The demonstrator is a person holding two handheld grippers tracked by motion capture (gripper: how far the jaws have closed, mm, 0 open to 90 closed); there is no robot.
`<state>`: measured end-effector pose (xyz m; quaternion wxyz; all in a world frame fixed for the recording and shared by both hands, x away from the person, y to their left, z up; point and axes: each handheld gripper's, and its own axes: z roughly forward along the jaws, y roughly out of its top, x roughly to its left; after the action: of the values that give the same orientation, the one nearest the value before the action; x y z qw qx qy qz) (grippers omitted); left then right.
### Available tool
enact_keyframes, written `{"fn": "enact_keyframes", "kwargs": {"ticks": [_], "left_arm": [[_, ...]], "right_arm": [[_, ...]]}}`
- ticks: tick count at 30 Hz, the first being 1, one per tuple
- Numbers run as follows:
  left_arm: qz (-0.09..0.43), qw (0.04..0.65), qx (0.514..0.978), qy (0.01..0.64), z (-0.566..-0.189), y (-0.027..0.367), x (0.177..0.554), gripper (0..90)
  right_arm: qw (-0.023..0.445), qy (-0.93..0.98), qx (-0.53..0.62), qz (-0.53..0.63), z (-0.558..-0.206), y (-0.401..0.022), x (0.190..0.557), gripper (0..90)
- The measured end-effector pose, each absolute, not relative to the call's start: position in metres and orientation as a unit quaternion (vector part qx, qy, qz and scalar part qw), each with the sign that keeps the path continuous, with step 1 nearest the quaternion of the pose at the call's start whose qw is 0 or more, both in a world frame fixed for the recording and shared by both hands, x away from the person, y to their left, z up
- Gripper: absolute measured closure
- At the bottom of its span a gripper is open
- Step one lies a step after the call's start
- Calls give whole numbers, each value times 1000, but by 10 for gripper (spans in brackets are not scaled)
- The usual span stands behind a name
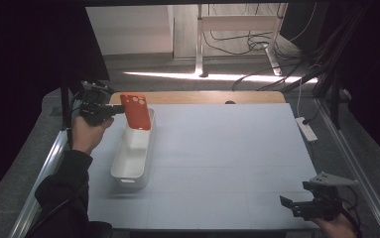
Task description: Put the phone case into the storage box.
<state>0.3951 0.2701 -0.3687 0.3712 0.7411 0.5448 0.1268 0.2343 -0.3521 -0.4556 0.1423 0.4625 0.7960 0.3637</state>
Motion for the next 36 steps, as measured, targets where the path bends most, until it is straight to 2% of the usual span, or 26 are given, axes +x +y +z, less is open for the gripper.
{"fn": "enact_keyframes", "kwargs": {"ticks": [16,36], "left_arm": [[130,372,721,570,-392,274,416,893],[119,353,717,589,-424,272,440,892]], "right_arm": [[140,797,462,363,-456,-352,235,0],[139,797,462,363,-456,-353,234,0]]}}
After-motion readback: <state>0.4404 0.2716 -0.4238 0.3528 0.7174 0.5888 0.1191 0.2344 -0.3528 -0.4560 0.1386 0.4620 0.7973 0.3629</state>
